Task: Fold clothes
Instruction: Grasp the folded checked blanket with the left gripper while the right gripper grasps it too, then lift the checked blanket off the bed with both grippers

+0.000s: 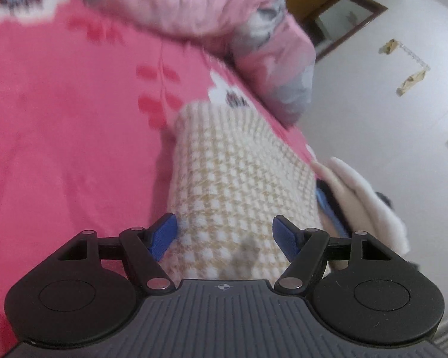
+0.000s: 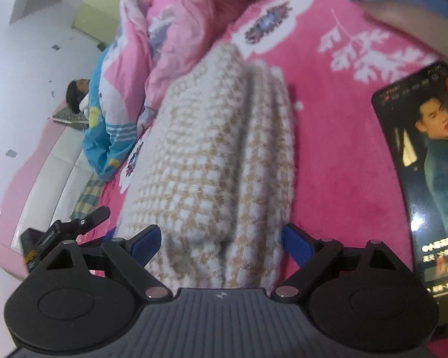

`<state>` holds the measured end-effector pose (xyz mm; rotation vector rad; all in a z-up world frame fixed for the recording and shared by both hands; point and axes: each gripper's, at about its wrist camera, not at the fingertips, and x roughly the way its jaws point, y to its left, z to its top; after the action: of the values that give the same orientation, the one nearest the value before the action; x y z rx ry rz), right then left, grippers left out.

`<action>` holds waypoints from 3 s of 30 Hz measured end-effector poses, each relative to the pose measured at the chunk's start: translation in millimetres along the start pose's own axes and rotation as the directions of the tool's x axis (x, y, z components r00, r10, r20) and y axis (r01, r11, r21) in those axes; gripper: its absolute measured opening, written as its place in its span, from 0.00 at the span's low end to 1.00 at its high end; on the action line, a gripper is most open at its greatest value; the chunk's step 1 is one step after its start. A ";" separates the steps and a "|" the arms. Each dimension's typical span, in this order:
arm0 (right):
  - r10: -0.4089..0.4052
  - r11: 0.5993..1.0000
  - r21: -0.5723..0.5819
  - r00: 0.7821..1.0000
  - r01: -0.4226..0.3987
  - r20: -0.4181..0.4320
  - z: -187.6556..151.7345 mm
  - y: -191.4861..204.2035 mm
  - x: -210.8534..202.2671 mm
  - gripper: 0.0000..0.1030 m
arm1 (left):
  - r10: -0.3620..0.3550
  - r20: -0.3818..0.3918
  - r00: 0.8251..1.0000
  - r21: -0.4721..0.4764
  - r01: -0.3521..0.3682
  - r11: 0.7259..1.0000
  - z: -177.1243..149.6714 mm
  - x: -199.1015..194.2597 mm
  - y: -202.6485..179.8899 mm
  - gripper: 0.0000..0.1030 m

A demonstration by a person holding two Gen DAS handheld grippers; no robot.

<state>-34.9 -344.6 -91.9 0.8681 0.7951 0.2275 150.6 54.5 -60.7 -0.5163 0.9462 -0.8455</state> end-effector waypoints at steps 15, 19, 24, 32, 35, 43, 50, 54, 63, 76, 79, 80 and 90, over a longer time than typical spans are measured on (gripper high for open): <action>0.018 0.992 0.126 0.998 -0.009 -0.067 13.0 -7.5 17.8 0.94 | -0.217 -0.142 0.966 -0.074 0.208 0.975 4.8 42.6 38.1 0.74; 0.068 0.993 0.109 0.991 -0.056 -0.112 32.6 0.5 51.3 0.94 | -0.221 -0.147 0.964 -0.053 0.216 0.975 7.5 48.8 35.6 0.75; 0.115 0.988 0.118 0.986 -0.101 -0.119 53.8 -1.7 67.3 0.82 | -0.198 -0.114 0.973 -0.042 0.195 0.980 4.7 46.2 29.6 0.72; 0.031 0.995 -0.096 0.999 -0.035 -0.045 60.1 44.9 36.0 0.64 | -0.152 -0.032 0.988 -0.014 0.152 0.988 -0.6 24.0 -8.1 0.70; 0.042 0.990 -0.134 0.999 -0.046 -0.032 64.5 58.7 23.0 0.63 | -0.153 0.006 0.988 0.004 0.153 0.988 1.0 10.7 -27.2 0.70; 0.119 0.947 -0.305 0.992 -0.099 0.046 90.7 121.3 -50.7 0.63 | -0.209 0.106 0.972 0.116 0.197 0.974 18.6 -24.2 -119.3 0.70; 0.119 0.896 -0.441 0.985 -0.052 0.126 154.9 151.7 -174.0 0.63 | -0.305 0.099 0.947 0.191 0.283 0.940 40.8 5.5 -240.7 0.70; 0.076 0.889 -0.457 0.983 0.009 0.168 194.1 139.8 -235.4 0.63 | -0.348 0.062 0.935 0.205 0.329 0.922 46.2 52.3 -302.9 0.70; 0.004 0.900 -0.432 0.987 0.066 0.159 259.8 67.0 -305.5 0.64 | -0.371 -0.063 0.926 0.178 0.376 0.909 28.8 143.6 -359.6 0.70; 0.119 0.976 -0.174 0.990 -0.130 -0.070 297.9 -107.9 -228.8 0.73 | -0.215 -0.179 0.960 0.095 0.235 0.967 -12.6 223.2 -317.7 0.70; 0.176 0.974 -0.131 0.982 -0.184 -0.067 298.0 -136.1 -219.2 0.74 | -0.229 -0.175 0.958 0.118 0.251 0.961 -9.9 220.5 -318.6 0.70; 0.166 0.972 -0.158 0.984 -0.175 -0.069 299.3 -132.3 -221.2 0.75 | -0.230 -0.178 0.957 0.121 0.253 0.960 -9.1 219.1 -317.5 0.70; 0.005 0.974 -0.224 0.996 0.015 0.088 285.2 -133.4 -287.8 0.82 | -0.262 -0.131 0.956 0.169 0.282 0.945 -7.8 175.9 -296.9 0.73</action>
<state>-51.6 -738.9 70.3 0.6579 0.6744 0.2678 81.4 -261.4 60.0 -0.4486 0.8940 -1.2099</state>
